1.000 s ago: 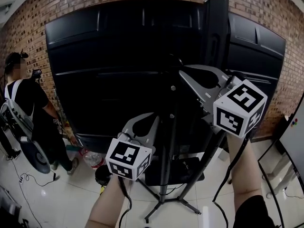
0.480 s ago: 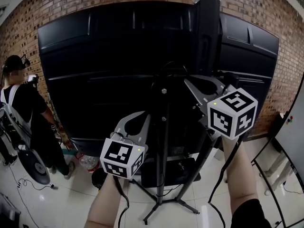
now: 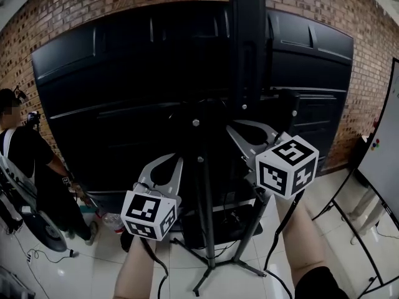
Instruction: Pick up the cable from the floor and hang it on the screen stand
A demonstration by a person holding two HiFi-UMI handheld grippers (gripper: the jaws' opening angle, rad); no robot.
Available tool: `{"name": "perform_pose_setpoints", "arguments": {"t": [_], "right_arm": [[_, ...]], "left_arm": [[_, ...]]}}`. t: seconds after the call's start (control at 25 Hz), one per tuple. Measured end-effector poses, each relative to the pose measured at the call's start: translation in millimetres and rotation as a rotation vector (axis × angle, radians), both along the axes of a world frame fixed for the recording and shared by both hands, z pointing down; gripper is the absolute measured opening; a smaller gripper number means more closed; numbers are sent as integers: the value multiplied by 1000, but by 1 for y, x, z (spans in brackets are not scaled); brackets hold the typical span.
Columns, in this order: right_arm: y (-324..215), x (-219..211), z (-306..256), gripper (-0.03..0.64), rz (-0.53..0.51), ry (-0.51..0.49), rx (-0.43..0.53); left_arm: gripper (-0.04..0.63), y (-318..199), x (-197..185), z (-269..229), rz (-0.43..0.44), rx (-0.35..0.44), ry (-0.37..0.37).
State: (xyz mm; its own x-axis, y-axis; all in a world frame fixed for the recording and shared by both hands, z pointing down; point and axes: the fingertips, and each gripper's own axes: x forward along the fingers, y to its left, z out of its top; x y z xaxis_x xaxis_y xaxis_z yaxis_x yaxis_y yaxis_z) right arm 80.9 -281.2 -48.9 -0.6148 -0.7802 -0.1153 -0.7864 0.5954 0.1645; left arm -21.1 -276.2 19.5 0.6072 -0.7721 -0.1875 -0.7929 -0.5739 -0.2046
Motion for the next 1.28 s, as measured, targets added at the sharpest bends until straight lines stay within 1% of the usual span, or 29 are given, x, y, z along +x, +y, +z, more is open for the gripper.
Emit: {"name": "perform_pose_setpoints", "arguments": {"t": [0.12,0.36,0.48,0.72,0.84,0.92,1.08,1.28], "right_arm": [[1,1,8,15,-10,-13,-12],[4,-3,19,15,-30,-23,-27],[7,-5,21,17,-36,-33,-3],[10,-8,18,17,-32,-92,61],[14,-8,15,18,-31,-140,94],[16,-7,15,21,-29,-172,114],[22,1,19,44,14,-165,155],[32,8,28,91,16,-162,153]], "left_arm": [[5,1,3,1,9,-4,12],[5,7,-2,4,7,-3,12],[5,14,-5,8,4,15,15],[5,23,-13,11,-11,59,1],[5,29,-18,15,-16,62,2],[5,31,-24,15,-32,74,17],[5,39,-34,12,-79,120,67],[5,48,-39,20,-101,109,69]]}}
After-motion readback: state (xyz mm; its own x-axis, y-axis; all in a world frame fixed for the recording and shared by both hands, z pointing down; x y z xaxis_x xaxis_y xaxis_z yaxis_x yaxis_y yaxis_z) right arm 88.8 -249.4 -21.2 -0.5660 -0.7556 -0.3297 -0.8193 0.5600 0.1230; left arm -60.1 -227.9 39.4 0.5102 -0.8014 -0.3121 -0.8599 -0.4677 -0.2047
